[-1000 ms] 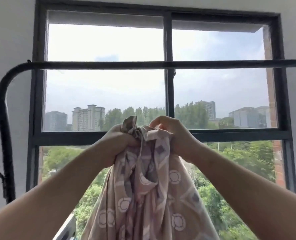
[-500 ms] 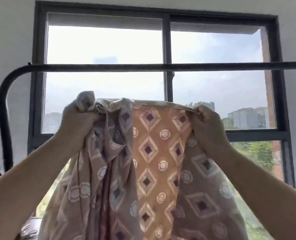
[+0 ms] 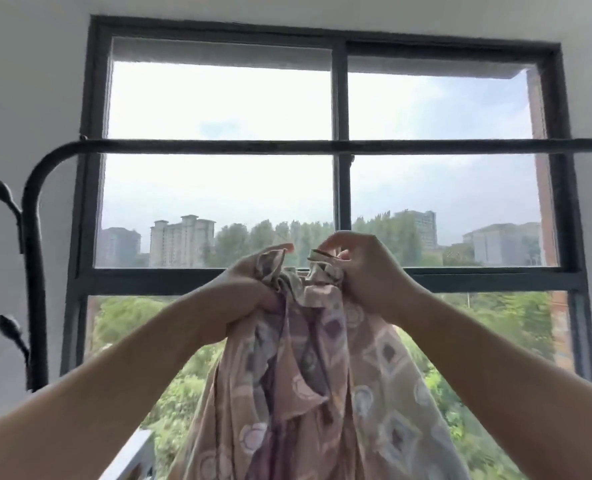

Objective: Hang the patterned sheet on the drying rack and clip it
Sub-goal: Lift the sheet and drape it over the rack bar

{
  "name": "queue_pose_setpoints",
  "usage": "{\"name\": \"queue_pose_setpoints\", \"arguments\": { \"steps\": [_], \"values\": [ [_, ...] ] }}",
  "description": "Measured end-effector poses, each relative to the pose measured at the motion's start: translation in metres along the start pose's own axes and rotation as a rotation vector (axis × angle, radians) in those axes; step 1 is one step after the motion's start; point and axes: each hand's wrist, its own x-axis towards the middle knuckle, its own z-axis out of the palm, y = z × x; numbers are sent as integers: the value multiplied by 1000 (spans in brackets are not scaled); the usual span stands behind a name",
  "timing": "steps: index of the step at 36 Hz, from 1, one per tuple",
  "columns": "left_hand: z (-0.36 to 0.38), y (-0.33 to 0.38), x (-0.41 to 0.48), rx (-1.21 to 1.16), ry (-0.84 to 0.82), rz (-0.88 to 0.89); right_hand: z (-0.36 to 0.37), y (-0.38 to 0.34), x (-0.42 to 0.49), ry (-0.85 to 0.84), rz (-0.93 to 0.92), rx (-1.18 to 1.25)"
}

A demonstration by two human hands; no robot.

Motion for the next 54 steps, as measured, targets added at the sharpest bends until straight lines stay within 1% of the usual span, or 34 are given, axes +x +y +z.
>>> {"name": "queue_pose_setpoints", "arguments": {
  "steps": [4,5,7,9,12,16,18,19,20,22,23,24,26,27,28,29,31,32,33,35,36,37,38,39,40,42,43,44,46,47,48,51,52,54],
  "values": [
    [10,-3,2,76,-67,-98,6,-2,-4,-24,-71,-113],
    [10,-2,3,102,-68,-118,6,-2,-5,-27,-64,-99],
    [10,0,5,126,-37,-123,5,-1,-7,-59,-9,-26],
    [8,-1,8,106,54,-88,3,0,-8,-129,69,-18],
    [2,-4,13,65,240,-27,-4,2,-9,-232,138,-258],
    [-9,-2,14,101,364,6,-6,14,-21,-442,335,-610],
    [-15,-5,11,144,385,-7,-10,21,-25,-484,417,-696],
    [-18,-7,9,179,373,-31,-15,23,-25,-451,422,-676],
    [-22,-8,6,228,353,-68,-23,24,-22,-363,399,-621],
    [-28,-4,0,302,331,-119,-39,14,-14,-82,260,-413],
    [-31,4,0,306,356,-91,-46,3,-10,78,154,-301],
    [-33,15,1,285,422,-5,-51,-10,-5,256,27,-241],
    [-33,44,1,175,580,265,-51,-28,-1,621,-257,-197],
    [-28,56,1,110,653,395,-44,-32,-3,724,-356,-173],
    [-23,61,2,109,708,471,-36,-29,-5,726,-390,-219],
    [-14,60,2,196,721,473,-25,-21,-8,559,-336,-363],
    [0,40,8,448,565,309,-3,7,-13,-3,-44,-665],
    [1,27,12,501,491,211,-6,17,-13,-105,42,-695],
    [-2,20,14,506,460,158,-16,16,-9,-59,82,-589],
    [-15,23,16,430,488,192,-47,-2,4,280,91,-161],
    [-18,28,14,414,517,251,-60,-13,9,421,31,-48],
    [-20,32,14,401,566,317,-66,-26,11,512,-29,14],
    [-20,36,14,369,624,376,-66,-30,13,551,-93,36],
    [-17,37,15,322,653,422,-61,-33,11,530,-114,23],
    [-12,35,17,312,641,411,-50,-31,7,405,-88,-42],
    [0,21,20,408,541,299,-26,-11,-9,34,35,-167],
    [2,13,21,411,496,261,-22,-2,-15,-35,68,-164],
    [2,6,22,371,460,250,-24,3,-17,22,102,-45],
    [2,-2,19,245,451,271,-36,1,-20,227,159,308],
    [1,-3,19,176,456,278,-41,1,-22,266,162,387],
    [1,-3,21,105,438,282,-42,1,-22,220,154,397],
    [14,7,22,-54,326,264,-28,2,-30,-108,139,392],
    [17,10,24,-84,300,269,-24,4,-33,-202,162,411],
    [24,16,25,-146,239,273,-13,9,-40,-348,272,460]
  ]
}}
